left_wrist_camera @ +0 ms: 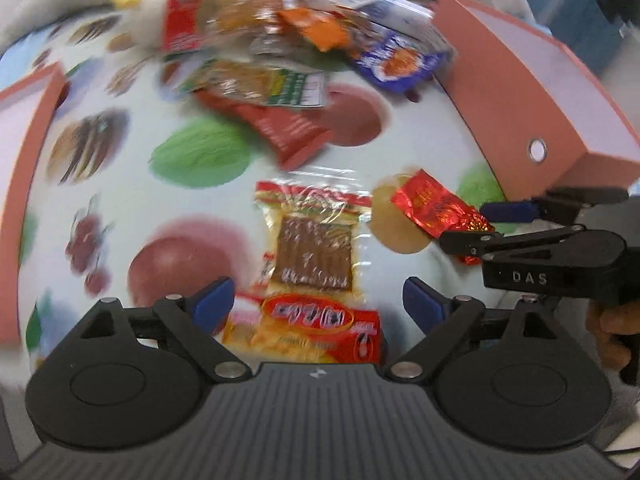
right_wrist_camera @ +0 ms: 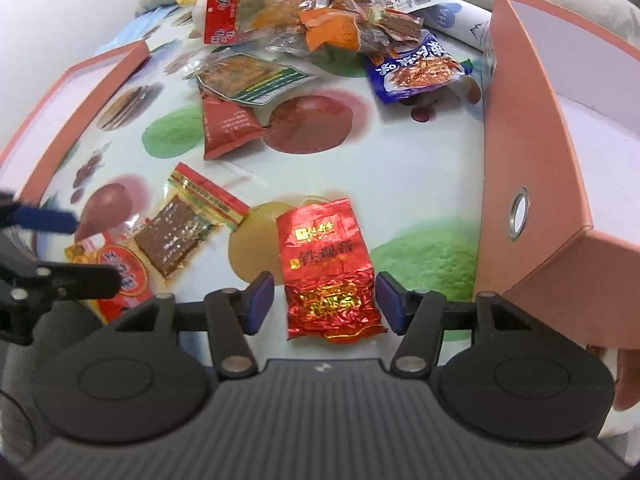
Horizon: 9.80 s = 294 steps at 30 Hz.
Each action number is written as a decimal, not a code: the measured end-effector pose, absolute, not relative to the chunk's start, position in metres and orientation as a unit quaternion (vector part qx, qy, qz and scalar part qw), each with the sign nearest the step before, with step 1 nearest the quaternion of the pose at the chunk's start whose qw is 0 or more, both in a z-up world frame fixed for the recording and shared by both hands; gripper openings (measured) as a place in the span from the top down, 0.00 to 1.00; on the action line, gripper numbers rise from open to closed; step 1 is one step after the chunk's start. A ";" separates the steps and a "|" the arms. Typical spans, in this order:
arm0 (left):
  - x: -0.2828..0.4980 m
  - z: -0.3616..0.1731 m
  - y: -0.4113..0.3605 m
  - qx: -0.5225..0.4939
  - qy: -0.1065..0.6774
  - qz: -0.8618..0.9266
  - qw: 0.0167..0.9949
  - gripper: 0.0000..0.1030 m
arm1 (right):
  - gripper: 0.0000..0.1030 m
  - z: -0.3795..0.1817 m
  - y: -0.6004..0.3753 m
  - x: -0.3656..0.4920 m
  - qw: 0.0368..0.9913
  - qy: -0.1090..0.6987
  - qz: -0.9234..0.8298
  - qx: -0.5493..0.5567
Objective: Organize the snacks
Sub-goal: 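Grasp the vacuum-packed dried tofu with the left tool while the right tool lifts the tea packet, then carry both packets into the large pink box and open both tools, then withdraw both tools from the box back toward the snack pile, then reach the left tool to the red spicy strip bag while the right tool grasps a green-labelled packet, then grasp the red spicy strip bag with the left tool and lift it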
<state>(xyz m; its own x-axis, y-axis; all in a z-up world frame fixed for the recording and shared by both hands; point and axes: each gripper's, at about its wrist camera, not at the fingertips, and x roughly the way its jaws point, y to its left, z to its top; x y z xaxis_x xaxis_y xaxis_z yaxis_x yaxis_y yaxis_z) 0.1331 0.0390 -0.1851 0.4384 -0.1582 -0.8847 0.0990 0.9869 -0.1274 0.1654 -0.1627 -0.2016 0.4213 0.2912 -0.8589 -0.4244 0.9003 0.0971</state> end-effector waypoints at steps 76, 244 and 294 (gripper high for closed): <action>0.151 -0.017 0.004 -0.145 0.365 -0.027 0.919 0.45 | 0.48 -0.019 -0.195 0.138 0.931 0.314 0.184 0.003; 0.257 -0.212 0.141 -0.268 0.472 0.007 0.840 0.29 | 0.42 -0.188 -0.125 0.274 0.834 0.484 0.250 0.086; 0.283 -0.232 0.042 -0.070 0.495 0.011 0.866 0.22 | 0.97 -0.228 -0.156 0.338 0.755 0.565 0.215 0.254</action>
<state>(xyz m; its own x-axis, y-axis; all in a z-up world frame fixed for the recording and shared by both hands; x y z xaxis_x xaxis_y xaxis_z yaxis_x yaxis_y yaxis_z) 0.2825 0.0415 -0.2319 0.5091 -0.0502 -0.8592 -0.0893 0.9898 -0.1107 0.3376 -0.1559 -0.2275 0.2696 0.6120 -0.7435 -0.0371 0.7781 0.6270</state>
